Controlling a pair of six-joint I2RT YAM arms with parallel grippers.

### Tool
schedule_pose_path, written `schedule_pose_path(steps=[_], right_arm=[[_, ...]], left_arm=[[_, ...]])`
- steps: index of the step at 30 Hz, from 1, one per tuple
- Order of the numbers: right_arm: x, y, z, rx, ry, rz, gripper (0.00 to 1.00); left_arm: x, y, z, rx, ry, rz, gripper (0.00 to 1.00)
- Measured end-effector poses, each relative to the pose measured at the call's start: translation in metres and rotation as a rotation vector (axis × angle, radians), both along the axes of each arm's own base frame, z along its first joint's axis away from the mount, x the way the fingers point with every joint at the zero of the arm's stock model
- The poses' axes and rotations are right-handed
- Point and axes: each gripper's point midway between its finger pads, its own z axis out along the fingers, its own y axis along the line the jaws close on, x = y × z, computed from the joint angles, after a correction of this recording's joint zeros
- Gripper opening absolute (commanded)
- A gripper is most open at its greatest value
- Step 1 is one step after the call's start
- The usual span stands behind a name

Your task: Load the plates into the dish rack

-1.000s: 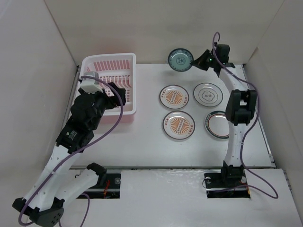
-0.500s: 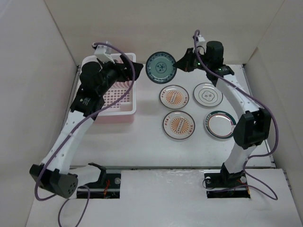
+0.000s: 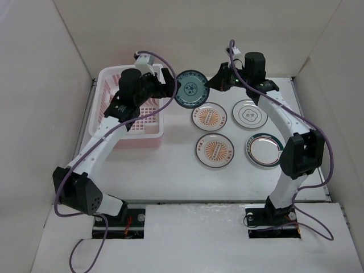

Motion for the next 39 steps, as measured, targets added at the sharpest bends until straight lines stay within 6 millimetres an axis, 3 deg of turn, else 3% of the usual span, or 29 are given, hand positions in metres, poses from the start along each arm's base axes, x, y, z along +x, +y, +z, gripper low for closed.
schedule_pose_path(steps=[3,6,7,10,11,13,15,18,20,21,22,23,24,28,31,35,39], right_arm=[[-0.009,0.007,0.003,0.023,0.005,0.061,0.0],[-0.018,0.013,0.008,0.052,0.013,0.114,0.0],[-0.019,0.014,0.01,0.059,0.01,0.126,0.0],[-0.024,0.017,0.014,0.078,0.008,0.157,0.0],[-0.025,0.018,0.015,0.084,0.009,0.166,0.0],[-0.027,0.019,0.017,0.091,0.009,0.175,0.0],[-0.027,0.019,0.017,0.096,0.013,0.178,0.0],[-0.026,0.019,0.017,0.098,0.016,0.173,0.0],[-0.024,0.018,0.015,0.103,0.023,0.171,0.04],[-0.024,0.019,0.016,0.107,0.021,0.181,0.17],[-0.026,0.021,0.017,0.113,0.023,0.193,0.54],[-0.028,0.023,0.018,0.119,0.028,0.2,0.73],[-0.029,0.024,0.019,0.123,0.029,0.204,1.0],[-0.027,0.027,0.021,0.125,0.02,0.193,1.0],[-0.015,0.02,0.011,0.1,0.029,0.096,1.0],[-0.002,-0.001,-0.018,-0.002,0.07,-0.096,1.0],[-0.015,-0.006,-0.043,-0.127,0.085,-0.213,1.0]], left_arm=[[0.002,-0.001,-0.003,0.006,0.004,-0.001,0.83],[0.007,-0.004,-0.014,0.015,0.023,-0.006,0.79],[0.009,-0.004,-0.018,0.018,0.033,-0.006,0.7],[0.014,-0.007,-0.03,0.028,0.057,-0.011,0.66],[0.014,-0.008,-0.031,0.025,0.061,-0.015,0.55],[0.013,-0.01,-0.03,0.018,0.059,-0.026,0.45],[0.012,-0.014,-0.025,0.005,0.045,-0.044,0.23],[0.008,-0.021,-0.016,-0.019,0.022,-0.091,0.0],[0.002,-0.025,-0.006,-0.04,-0.005,-0.126,0.0],[-0.001,-0.025,-0.004,-0.041,-0.012,-0.128,0.0],[-0.004,-0.024,-0.005,-0.044,-0.014,-0.129,0.0],[-0.005,-0.023,-0.005,-0.044,-0.016,-0.128,0.0],[-0.006,-0.021,-0.004,-0.046,-0.02,-0.124,0.0],[-0.006,-0.012,0.002,-0.034,-0.036,-0.074,0.0],[0.0,0.007,0.011,0.023,-0.045,0.031,0.0],[0.013,0.049,0.032,0.146,-0.128,0.234,0.0],[0.015,0.102,0.043,0.306,-0.192,0.436,0.0]])
